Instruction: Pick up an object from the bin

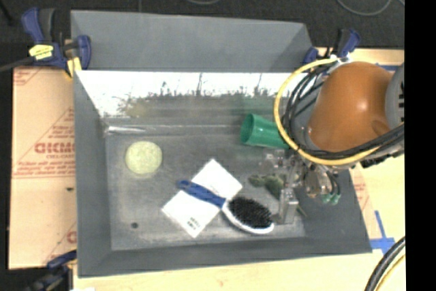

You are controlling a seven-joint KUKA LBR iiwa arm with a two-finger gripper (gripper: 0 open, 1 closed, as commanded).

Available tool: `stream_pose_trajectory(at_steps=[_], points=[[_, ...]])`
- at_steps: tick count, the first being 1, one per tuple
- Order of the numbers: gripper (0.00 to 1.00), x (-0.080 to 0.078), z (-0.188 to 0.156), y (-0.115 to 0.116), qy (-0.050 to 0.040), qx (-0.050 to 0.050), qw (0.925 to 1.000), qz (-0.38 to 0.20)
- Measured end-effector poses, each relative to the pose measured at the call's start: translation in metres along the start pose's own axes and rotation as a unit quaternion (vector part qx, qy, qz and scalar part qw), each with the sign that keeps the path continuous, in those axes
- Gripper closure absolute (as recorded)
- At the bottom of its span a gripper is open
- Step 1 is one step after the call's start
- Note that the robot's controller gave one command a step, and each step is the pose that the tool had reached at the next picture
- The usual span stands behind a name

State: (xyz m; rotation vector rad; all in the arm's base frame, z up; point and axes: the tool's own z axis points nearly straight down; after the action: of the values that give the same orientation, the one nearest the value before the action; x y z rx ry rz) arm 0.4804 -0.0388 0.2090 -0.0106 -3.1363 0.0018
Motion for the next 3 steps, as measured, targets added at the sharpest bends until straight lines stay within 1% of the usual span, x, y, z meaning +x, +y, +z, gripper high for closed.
stream_pose_trajectory(at_steps=[1, 2, 3], points=[[0.0, -0.001, -0.004, 0.0, -0.0041, 0.001, 1.0, -0.001], [0.0, 0.002, 0.069, 0.024, -0.0066, -0.001, 0.9999, 0.009], [0.0, 0.003, 0.14, 0.042, -0.0098, -0.002, 0.9994, 0.034]])
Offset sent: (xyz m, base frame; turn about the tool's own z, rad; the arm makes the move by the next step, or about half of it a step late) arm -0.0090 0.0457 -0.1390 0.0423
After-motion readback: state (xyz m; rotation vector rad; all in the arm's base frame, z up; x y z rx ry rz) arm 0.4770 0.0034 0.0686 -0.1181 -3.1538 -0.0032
